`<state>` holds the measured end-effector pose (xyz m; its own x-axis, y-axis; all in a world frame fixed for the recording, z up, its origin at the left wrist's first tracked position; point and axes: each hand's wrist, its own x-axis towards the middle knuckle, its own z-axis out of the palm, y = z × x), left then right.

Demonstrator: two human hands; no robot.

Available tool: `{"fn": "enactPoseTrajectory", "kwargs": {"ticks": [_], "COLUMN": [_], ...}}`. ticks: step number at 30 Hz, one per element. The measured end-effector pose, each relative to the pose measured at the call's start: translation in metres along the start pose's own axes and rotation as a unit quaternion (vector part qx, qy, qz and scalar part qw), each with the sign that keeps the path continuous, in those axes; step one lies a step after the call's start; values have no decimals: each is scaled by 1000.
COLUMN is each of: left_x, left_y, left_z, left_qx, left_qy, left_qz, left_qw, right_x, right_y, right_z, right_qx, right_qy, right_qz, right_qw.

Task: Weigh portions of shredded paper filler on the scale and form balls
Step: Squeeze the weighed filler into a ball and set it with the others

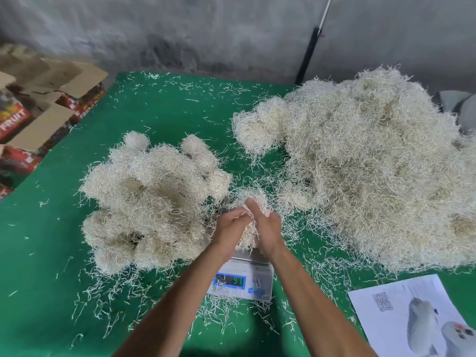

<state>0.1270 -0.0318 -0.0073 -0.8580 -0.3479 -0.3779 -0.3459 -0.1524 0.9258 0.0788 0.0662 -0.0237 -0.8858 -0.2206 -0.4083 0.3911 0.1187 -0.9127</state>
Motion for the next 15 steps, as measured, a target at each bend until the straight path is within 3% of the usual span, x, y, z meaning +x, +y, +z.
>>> {"fn": "enactPoseTrajectory", "kwargs": {"ticks": [3,4,6,8,9,10,12,13,14,15], "left_x": [-10,-12,-15,-15,-17,-20,-17,-17,-15,-21], "left_y": [8,12,24,33,40,46,43,44,44,55], "left_z": [-8,-12,-15,-13,-19,-24,-30,-31,-32,-29], "left_qx": [0,-5,-67,-85,-39,-32,-24,-47,-73,-26], "left_qy": [136,137,31,-89,-110,-106,-20,-4,13,23], "left_qz": [66,47,-88,-142,-116,-118,-109,-84,-42,-19], "left_qw": [988,989,993,982,986,987,994,995,996,999], "right_x": [9,9,6,-13,-18,-23,-23,-23,-27,-34], "right_y": [-25,-34,-44,-45,-40,-37,-29,-29,-33,-41], "right_z": [-4,-6,-2,9,12,13,8,6,7,11], "right_qx": [39,50,35,-46,-131,-258,-471,-501,-490,-437], "right_qy": [99,124,84,13,-32,-67,-95,-109,-118,-118], "right_qz": [-43,-44,-59,-120,-186,-253,-342,-361,-366,-351], "right_qw": [993,990,994,992,973,930,808,779,782,820]}}
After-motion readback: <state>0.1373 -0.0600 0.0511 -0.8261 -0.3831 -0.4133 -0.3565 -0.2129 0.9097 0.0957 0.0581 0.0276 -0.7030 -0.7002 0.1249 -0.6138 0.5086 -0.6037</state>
